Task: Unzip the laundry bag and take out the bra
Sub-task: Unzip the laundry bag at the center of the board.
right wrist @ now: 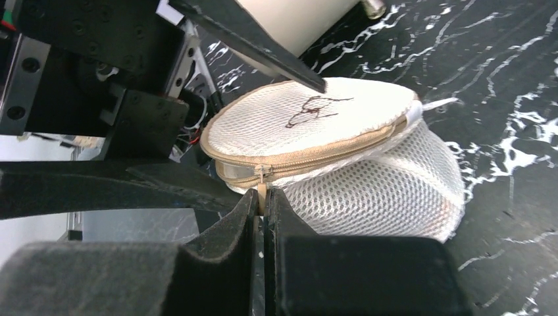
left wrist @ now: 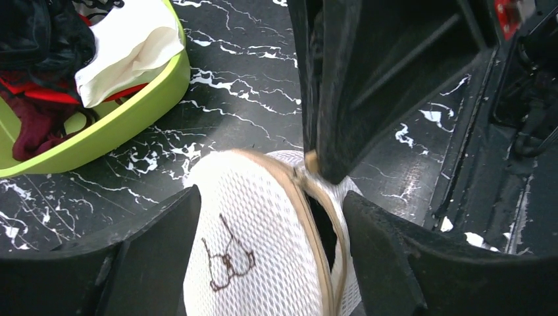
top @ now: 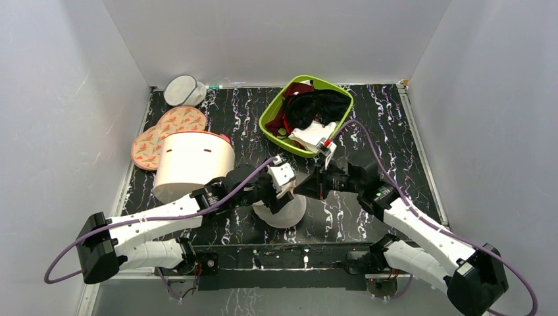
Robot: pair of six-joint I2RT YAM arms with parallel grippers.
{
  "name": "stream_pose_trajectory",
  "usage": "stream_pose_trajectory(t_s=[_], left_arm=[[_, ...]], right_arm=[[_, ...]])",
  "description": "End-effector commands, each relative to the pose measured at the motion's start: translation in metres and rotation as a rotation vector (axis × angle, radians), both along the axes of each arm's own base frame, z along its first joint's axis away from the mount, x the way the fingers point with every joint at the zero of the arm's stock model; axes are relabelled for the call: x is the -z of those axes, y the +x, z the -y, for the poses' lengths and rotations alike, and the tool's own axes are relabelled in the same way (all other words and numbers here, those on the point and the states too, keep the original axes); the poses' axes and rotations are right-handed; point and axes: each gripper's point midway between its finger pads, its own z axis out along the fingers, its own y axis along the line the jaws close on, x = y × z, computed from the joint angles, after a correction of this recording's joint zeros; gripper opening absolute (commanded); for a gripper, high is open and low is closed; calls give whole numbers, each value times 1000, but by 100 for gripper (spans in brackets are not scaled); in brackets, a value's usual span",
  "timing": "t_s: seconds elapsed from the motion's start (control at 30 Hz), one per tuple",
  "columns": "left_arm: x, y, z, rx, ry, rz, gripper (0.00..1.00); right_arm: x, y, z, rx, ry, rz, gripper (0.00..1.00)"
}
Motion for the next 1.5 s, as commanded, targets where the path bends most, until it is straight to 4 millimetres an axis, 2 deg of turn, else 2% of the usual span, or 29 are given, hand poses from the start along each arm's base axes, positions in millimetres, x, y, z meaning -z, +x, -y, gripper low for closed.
stream_pose_trajectory(t_s=[0.0,0.2,0.37,0.47,0.53,0.57,0.63,0.67,0.8,0.87,0.9,0.97,1.1,1.17,1.3,1.47], left_arm=[[-37,-2,7,15,-105,24,72],[-41,6,-1,-35,-102,56,38],[-39,7,-2,-41,-88,63,23],[-38,8,-3,-44,-79,63,14],[-38,12,-7,-67,-64,82,3],[-39,15,-9,-80,-60,95,0],[-42,16,-12,-91,-61,108,0],[-44,16,-14,-97,-67,113,0],[-45,17,-15,-99,-63,115,0],[-42,18,-15,-103,-55,119,0],[-40,18,-14,-100,-38,106,11],[-36,12,-9,-61,-28,82,38],[-39,-1,0,18,-63,51,64],[-46,-9,5,50,-104,23,71],[-52,-10,7,46,-153,1,73],[-47,10,-1,-45,-125,13,62]], right_arm=[[-39,-1,-18,-36,71,125,0],[-38,1,-19,-18,44,133,0],[-38,8,-15,26,34,148,0],[-32,12,-12,54,6,148,0],[-23,25,0,173,-29,119,0],[-17,29,5,210,-45,104,0],[-2,40,19,265,-85,52,0],[0,43,25,280,-76,33,0],[-10,50,36,293,-61,60,0],[-30,45,32,246,-9,105,0],[-41,34,25,159,30,145,0],[-47,23,17,75,65,151,0],[-51,14,11,17,89,156,0],[-54,12,9,1,98,155,0],[-54,9,5,-17,104,154,0],[-51,3,-2,-55,107,145,0]])
